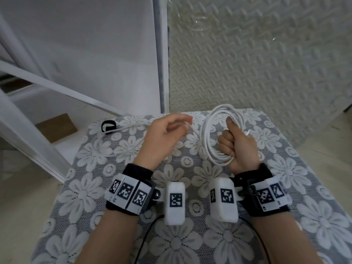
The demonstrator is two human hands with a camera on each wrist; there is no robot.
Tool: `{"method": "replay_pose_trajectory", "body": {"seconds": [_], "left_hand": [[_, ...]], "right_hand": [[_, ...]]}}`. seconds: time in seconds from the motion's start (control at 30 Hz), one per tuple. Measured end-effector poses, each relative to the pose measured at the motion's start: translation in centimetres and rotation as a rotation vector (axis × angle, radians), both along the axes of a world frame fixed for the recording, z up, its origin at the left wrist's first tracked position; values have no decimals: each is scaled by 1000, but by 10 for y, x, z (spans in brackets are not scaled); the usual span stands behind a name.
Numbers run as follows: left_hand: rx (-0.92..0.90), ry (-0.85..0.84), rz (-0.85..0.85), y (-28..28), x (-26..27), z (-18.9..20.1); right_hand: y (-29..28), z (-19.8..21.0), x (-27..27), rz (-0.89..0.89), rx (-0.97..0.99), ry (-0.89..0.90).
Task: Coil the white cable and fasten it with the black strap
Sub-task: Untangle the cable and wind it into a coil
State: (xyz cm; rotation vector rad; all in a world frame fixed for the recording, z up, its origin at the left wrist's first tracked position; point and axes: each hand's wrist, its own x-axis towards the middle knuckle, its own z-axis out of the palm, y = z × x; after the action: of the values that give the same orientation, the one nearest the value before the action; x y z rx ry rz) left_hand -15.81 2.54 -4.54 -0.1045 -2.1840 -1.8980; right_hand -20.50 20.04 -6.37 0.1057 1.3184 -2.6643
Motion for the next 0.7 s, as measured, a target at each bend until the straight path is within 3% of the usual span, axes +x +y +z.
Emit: {"method": "replay_pose_trajectory", "body": {"seconds": [0.1,0.17,0.3,0.47,0.7], "left_hand": [[424,-30,-31,-1,1,5],[549,-45,-78,-3,1,5],[419,-117,-109,-4,0,1],[144,-169,-168,-2,1,-2],[95,-245,-201,6,7,4]], "right_hand": [[0,0,0,5,-22,-13],[1,-1,-1,10,-49,-27],[2,-2,-1,26,-58,-39],[-3,-4,0,79,84,-21],[-12,-5,6,130,304,52]]}}
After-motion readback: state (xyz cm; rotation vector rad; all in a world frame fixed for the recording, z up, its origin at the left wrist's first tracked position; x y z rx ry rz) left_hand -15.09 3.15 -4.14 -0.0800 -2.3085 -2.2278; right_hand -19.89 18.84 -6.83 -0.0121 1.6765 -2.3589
